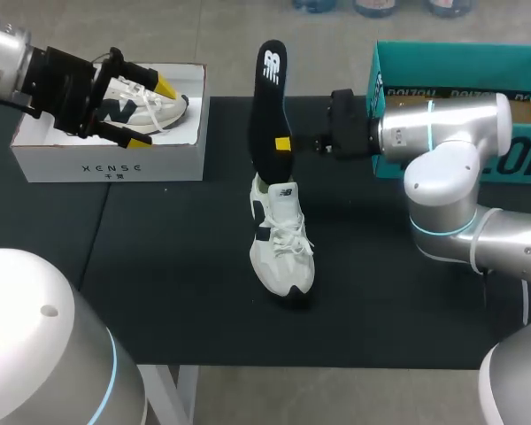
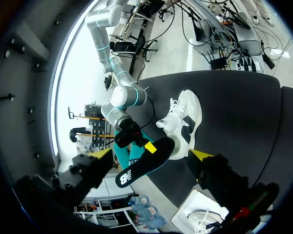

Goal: Take the shoe out of the shoebox, open the shoe tongue, remove and reinsert the insole, then place the shoe into the shoebox

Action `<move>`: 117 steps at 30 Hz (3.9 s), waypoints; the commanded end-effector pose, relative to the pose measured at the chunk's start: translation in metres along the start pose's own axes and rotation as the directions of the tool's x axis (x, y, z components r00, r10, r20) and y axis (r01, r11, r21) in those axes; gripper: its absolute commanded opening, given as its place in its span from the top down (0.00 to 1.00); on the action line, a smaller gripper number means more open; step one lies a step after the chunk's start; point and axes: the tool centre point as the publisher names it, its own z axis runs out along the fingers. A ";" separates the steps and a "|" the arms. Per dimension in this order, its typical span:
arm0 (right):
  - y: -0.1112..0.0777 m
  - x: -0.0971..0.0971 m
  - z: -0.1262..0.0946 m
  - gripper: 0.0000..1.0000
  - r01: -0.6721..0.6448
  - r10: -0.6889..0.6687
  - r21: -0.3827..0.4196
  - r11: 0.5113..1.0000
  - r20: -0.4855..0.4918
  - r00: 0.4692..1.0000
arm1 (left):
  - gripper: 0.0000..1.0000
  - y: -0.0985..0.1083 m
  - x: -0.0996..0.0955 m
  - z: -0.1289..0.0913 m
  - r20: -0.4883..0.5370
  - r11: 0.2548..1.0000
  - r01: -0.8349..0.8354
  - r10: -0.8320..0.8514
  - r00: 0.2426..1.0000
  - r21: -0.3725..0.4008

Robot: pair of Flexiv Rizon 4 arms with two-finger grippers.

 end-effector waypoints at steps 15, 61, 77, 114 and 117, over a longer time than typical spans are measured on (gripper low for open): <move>-0.022 -0.019 0.004 1.00 -0.040 0.042 0.067 0.997 -0.024 0.999 | 0.00 0.000 0.000 0.001 -0.002 1.000 -0.001 0.001 1.000 -0.001; -0.053 -0.019 0.008 1.00 -0.072 0.076 0.127 0.989 -0.021 0.997 | 0.00 0.000 0.000 0.001 -0.002 1.000 -0.001 0.001 1.000 -0.001; -0.082 0.000 0.000 0.91 -0.093 0.106 0.227 0.970 -0.049 0.993 | 0.00 0.000 0.000 0.001 -0.002 1.000 -0.001 0.001 1.000 -0.001; -0.092 -0.001 0.007 1.00 -0.149 0.163 0.261 0.954 -0.035 0.986 | 0.00 0.000 0.000 0.001 -0.002 1.000 -0.001 0.001 1.000 -0.001; -0.080 -0.002 0.009 0.65 -0.132 0.144 0.242 0.961 -0.035 0.989 | 0.00 0.000 0.000 0.001 -0.002 1.000 -0.001 0.001 1.000 -0.001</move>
